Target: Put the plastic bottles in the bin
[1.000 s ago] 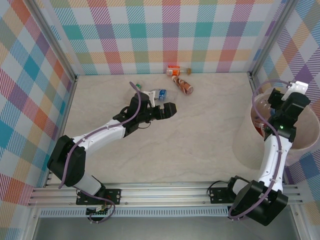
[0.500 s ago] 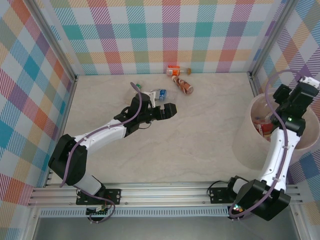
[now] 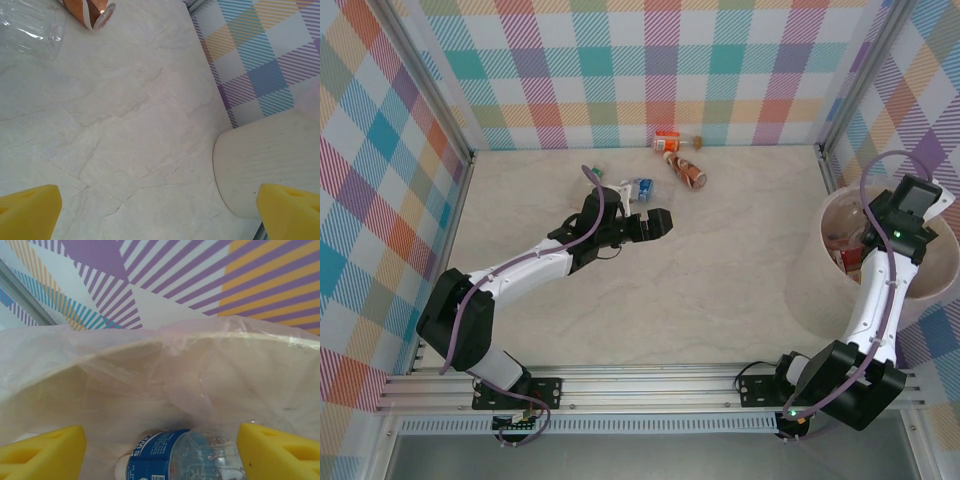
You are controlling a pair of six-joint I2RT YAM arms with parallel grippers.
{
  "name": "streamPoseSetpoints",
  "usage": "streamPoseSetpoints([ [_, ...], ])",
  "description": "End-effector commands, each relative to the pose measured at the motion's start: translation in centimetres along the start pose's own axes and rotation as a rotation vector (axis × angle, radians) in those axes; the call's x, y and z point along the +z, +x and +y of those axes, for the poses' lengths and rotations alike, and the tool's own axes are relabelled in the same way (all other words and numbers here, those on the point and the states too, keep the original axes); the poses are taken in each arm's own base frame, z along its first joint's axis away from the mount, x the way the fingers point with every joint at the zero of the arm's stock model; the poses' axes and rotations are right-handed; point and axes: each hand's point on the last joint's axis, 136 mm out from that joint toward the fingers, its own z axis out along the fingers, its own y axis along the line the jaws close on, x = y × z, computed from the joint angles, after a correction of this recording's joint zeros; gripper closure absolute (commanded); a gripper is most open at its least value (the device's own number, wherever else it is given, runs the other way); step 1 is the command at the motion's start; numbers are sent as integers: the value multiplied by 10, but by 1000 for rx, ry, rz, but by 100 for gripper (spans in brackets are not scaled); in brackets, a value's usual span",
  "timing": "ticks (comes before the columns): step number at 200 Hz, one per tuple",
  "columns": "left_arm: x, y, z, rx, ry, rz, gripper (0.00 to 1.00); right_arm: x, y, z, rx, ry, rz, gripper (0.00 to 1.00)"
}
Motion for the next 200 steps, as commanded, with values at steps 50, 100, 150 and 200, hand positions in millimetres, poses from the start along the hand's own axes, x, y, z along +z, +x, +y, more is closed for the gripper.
streamPoseSetpoints([
  [50, -8, -2, 25, 19, -135, -42, 0, -37, -2, 31, 65, -230, 28, 5],
  [100, -33, -20, 63, -15, -346, -141, 0, -99, -23, 87, 80, -554, 15, 0],
  [150, -55, -32, 96, -42, -503, -185, 0, -153, -9, 150, 10, -851, 36, 0],
  [200, -81, -47, 132, 25, -726, -152, 0, -217, 24, 211, -95, -1212, 91, 0],
])
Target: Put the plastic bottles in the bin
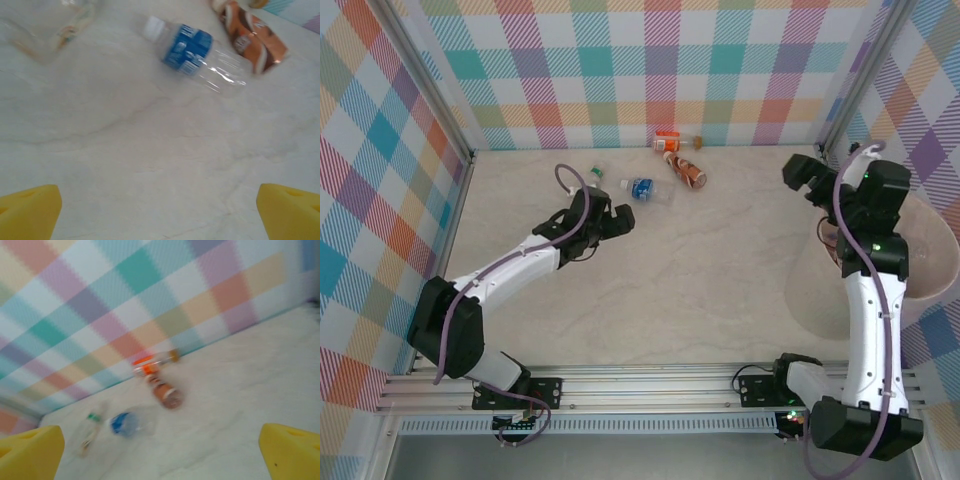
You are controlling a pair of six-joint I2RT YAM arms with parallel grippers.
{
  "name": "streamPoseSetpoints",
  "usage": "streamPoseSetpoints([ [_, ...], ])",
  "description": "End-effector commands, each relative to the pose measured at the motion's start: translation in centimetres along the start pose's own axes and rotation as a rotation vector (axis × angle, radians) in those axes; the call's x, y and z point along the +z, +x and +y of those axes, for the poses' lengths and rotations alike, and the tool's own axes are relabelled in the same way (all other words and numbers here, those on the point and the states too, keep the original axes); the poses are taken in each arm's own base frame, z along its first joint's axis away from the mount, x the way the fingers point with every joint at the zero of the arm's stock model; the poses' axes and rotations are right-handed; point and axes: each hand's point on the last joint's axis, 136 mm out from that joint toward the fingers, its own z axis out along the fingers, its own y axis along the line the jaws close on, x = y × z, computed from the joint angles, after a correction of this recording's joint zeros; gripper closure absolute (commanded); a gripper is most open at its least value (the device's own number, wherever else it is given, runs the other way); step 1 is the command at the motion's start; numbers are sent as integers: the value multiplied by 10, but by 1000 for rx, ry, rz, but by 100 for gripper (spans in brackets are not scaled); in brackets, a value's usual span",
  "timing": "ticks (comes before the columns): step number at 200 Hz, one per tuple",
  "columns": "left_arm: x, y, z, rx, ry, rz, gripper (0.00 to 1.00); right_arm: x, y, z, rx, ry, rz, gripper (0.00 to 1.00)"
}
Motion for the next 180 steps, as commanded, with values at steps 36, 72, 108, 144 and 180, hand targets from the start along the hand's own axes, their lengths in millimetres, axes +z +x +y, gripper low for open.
streamPoseSetpoints([
  [36, 7, -31, 54, 109, -200, 10, 0, 12, 44, 80, -49, -359, 93, 0],
  [72, 38, -42, 76, 230, -236, 113, 0, 19, 82, 100, -99, -400, 183, 0],
  [108, 74, -51, 84, 355, -215, 193, 0, 24, 97, 95, -108, -360, 206, 0],
  [144, 111, -61, 110, 435, -274, 253, 0, 25, 99, 94, -100, -351, 209, 0],
  [180, 146, -66, 125, 450, -255, 304, 0, 24, 97, 92, -106, -337, 198, 0],
])
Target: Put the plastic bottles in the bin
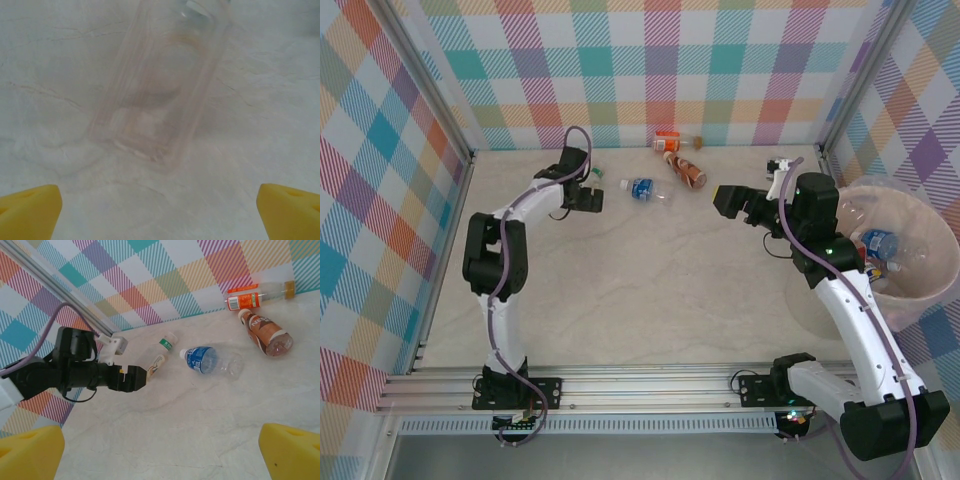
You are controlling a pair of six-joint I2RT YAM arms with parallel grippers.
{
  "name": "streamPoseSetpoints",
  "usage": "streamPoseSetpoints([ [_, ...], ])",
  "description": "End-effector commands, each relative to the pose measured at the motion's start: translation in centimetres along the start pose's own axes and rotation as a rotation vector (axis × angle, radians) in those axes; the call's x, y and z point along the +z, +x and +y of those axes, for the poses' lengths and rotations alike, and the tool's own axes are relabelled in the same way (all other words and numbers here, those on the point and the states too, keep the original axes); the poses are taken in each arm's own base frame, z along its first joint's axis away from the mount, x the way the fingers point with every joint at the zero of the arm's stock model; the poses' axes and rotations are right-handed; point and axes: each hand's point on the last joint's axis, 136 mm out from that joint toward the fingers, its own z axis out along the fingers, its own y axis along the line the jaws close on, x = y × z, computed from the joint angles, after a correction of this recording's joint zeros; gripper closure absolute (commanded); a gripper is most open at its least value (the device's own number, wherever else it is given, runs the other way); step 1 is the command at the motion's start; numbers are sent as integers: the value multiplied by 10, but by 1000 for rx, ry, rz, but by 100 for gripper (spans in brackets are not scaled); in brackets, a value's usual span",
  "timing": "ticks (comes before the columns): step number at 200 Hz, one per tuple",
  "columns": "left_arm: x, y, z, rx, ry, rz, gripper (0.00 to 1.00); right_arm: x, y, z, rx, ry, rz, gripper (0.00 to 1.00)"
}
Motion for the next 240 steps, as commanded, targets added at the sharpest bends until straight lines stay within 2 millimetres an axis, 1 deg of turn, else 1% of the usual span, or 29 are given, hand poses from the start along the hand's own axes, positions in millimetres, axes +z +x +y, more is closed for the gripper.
streamPoseSetpoints([
  [1, 18, -4, 10, 61, 28, 47, 0, -4, -9, 4, -38, -3, -42, 0],
  [26, 36, 0, 3, 108, 86, 103, 0, -6, -9, 3, -37, 9, -46, 0],
  [66, 53, -3, 0, 162, 101, 114, 1, -6, -11, 1, -34, 25, -57, 0],
  [73, 56, -4, 0, 164, 100, 110, 3, -7, -12, 1, -34, 27, -59, 0],
  [94, 60, -5, -2, 166, 104, 97, 15, -6, -11, 1, -26, 27, -58, 0],
  [115, 59, -3, -3, 158, 112, 98, 32, -5, -10, 0, -16, 27, -53, 0],
  [133, 56, -2, 0, 143, 96, 84, 34, -5, -11, 2, -16, 21, -55, 0],
  [143, 53, 0, 1, 131, 92, 77, 37, -5, -11, 3, -18, 14, -53, 0],
  [154, 44, 1, 0, 107, 106, 77, 39, -4, -9, 5, -22, -4, -44, 0],
  [167, 31, 0, -5, 69, 140, 68, 42, -1, -6, 9, -22, -30, -26, 0],
  [194, 5, 1, -5, -47, 154, 30, 47, 8, 2, 15, 0, -69, 17, 0],
  [208, -11, 0, -12, -122, 207, 7, 48, 12, 4, 14, 23, -72, 30, 0],
  [220, -23, 4, -22, -173, 259, -7, 49, 16, 6, 14, 41, -77, 32, 0],
  [240, -47, 10, -40, -209, 330, -47, 49, 22, 9, 14, 68, -89, 41, 0],
])
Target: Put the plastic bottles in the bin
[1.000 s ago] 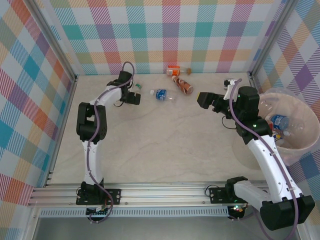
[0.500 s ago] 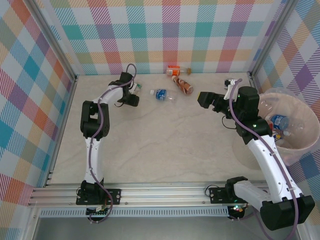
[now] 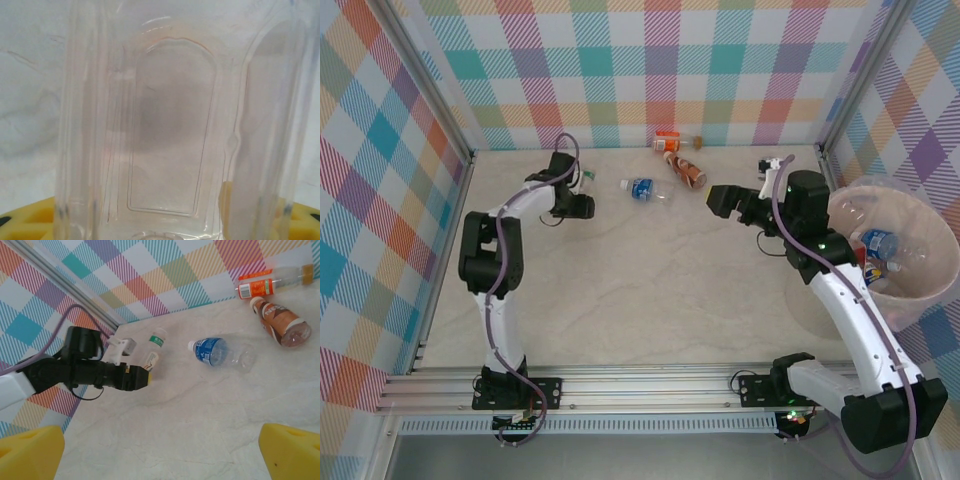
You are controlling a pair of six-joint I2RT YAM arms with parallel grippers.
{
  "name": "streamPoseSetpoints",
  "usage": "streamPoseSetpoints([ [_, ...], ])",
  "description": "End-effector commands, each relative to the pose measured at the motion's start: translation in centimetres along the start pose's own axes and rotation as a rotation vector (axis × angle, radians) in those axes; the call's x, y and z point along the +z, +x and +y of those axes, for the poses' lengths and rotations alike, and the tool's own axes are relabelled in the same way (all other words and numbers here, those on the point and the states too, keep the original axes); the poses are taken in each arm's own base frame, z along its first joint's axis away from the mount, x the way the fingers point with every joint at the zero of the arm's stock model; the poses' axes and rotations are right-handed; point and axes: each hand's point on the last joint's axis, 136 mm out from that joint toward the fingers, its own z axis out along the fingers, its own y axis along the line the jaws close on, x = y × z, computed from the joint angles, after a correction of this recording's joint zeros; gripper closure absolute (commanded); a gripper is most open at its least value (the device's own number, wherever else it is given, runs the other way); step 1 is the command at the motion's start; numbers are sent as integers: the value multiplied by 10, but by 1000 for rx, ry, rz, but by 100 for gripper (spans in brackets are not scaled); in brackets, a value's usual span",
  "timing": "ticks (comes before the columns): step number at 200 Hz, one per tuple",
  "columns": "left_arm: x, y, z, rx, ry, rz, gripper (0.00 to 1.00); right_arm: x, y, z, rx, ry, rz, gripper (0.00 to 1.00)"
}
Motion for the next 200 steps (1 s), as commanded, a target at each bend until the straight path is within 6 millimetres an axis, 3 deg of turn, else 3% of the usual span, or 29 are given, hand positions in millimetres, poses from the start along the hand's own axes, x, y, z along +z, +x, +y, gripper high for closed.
streamPoseSetpoints([
  [1, -40, -13, -38, -94, 145, -120, 49, 6, -1, 9, 30, -53, -5, 0],
  [48, -79, 21, -107, -55, 270, -186, 50, 24, -1, 13, 113, -128, -6, 0],
  [80, -95, 42, -144, -14, 329, -226, 52, 37, 1, 3, 181, -90, 7, 0],
  [115, -131, 67, -194, 120, 402, -290, 52, 51, 13, -4, 267, -69, 66, 0],
  [166, -167, 80, -228, 196, 489, -422, 52, 70, 20, -10, 338, -46, 120, 0],
  [200, -178, 85, -243, 243, 515, -440, 52, 76, 12, 24, 321, -252, 128, 0],
])
